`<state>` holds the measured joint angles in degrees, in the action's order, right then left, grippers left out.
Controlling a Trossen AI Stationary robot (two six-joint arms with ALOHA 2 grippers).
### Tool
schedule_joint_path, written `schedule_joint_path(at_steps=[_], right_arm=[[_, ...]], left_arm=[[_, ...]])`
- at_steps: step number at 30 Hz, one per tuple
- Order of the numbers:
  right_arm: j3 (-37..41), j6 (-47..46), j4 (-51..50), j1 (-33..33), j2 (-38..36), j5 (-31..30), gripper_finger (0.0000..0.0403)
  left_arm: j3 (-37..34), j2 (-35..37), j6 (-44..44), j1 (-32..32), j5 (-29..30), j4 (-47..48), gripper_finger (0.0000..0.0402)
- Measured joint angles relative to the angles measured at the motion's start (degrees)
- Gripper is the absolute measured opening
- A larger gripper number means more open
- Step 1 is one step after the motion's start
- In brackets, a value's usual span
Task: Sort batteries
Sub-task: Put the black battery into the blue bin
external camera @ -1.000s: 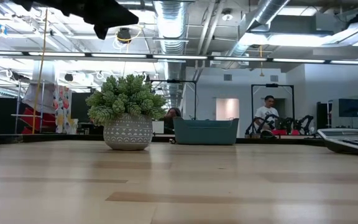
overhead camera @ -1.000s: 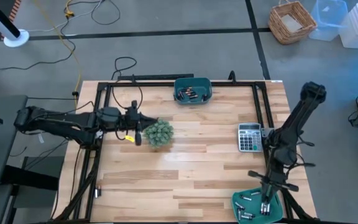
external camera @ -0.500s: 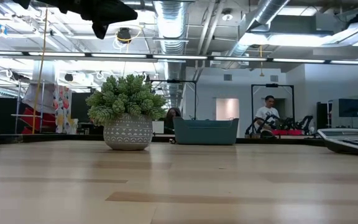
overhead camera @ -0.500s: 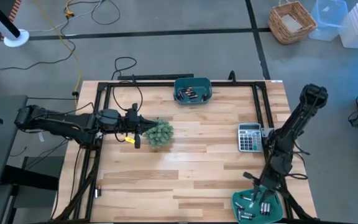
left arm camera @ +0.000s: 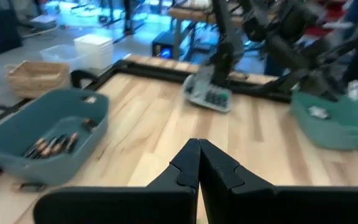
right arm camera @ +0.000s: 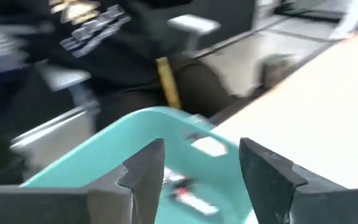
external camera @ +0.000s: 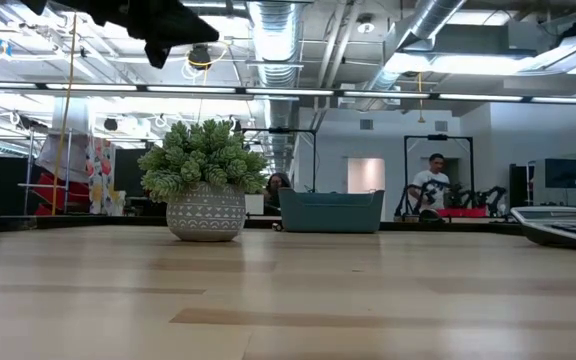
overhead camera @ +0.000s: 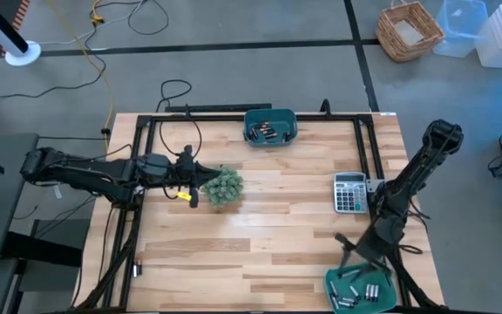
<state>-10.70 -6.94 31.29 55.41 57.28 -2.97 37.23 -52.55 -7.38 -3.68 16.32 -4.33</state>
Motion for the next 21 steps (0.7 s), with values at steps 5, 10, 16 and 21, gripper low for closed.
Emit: schedule_joint_path(at_steps=[5, 10, 16, 21], right_arm=[[-1.6, 4.5, 1.7, -7.9, -0.1, -3.6, 0.0220], [-5.5, 13.4, 1.8, -17.9, -0.4, -5.3, 0.0220], [-9.7, 22.3, 0.3, -30.9, -0.5, -5.4, 0.0220], [-12.6, 26.7, 0.3, -42.3, -0.5, -5.4, 0.0220]], left_arm=[[0.0, 0.0, -1.3, 0.0, 6.5, 5.1, 0.0009], [0.0, -0.1, -1.5, 0.1, 9.8, 9.1, 0.0043], [0.0, -0.1, -1.5, 4.1, 14.5, 13.0, 0.0105], [0.3, -2.1, -0.7, 11.7, 14.7, 10.1, 0.0138]])
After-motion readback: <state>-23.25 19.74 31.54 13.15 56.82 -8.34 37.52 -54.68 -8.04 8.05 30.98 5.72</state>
